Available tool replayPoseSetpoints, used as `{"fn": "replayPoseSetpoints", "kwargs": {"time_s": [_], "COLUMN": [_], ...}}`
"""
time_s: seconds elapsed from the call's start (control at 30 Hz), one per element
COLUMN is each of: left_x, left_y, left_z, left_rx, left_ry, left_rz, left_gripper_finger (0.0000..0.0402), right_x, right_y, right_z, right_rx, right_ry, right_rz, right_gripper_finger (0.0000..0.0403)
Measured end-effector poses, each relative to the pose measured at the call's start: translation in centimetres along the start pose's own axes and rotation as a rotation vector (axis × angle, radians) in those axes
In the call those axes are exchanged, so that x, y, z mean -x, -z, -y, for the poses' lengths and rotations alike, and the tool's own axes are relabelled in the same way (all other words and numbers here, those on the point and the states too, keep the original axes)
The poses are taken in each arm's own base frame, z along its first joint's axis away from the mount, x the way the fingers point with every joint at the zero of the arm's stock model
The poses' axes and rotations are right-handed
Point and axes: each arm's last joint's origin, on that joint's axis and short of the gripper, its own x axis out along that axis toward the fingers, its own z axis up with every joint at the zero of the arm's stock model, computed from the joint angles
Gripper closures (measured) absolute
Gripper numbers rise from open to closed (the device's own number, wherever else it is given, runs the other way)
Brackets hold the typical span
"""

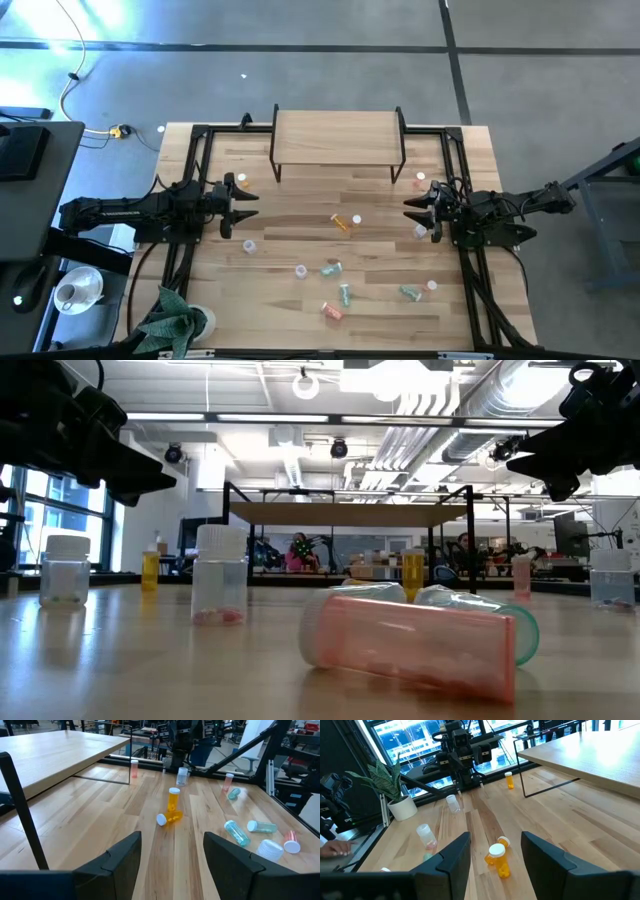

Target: Pick and place medicine bottles onto shelf by color

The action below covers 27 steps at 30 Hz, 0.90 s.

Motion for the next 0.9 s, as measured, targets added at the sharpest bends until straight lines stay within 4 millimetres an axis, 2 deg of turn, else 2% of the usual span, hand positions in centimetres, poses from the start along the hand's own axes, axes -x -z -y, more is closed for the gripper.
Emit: {"fn": "replayPoseSetpoints", "kwargs": {"time_s": [0.3, 0.5, 0.9], "left_x": [0.00, 0.00, 0.00], "left_y": [0.01, 0.01, 0.01], "left_z": [0.00, 0.00, 0.00], "left_rx": [0.000, 0.000, 0.000], "left_ry": [0.000, 0.000, 0.000], "left_rz": [0.000, 0.000, 0.000], "left_gripper_finger": [0.0198, 0.0198, 0.0198], "right_x": [0.00, 0.00, 0.00], "right_y": [0.01, 0.01, 0.00], "right_z": [0.00, 0.00, 0.00], "right_rx": [0.002, 0.061, 0.000], "right_ry": [0.000, 0.000, 0.000], "right_rz": [-0.001, 0.000, 0.000], "right_gripper_finger": [0.0237, 0.0237, 0.0237]}}
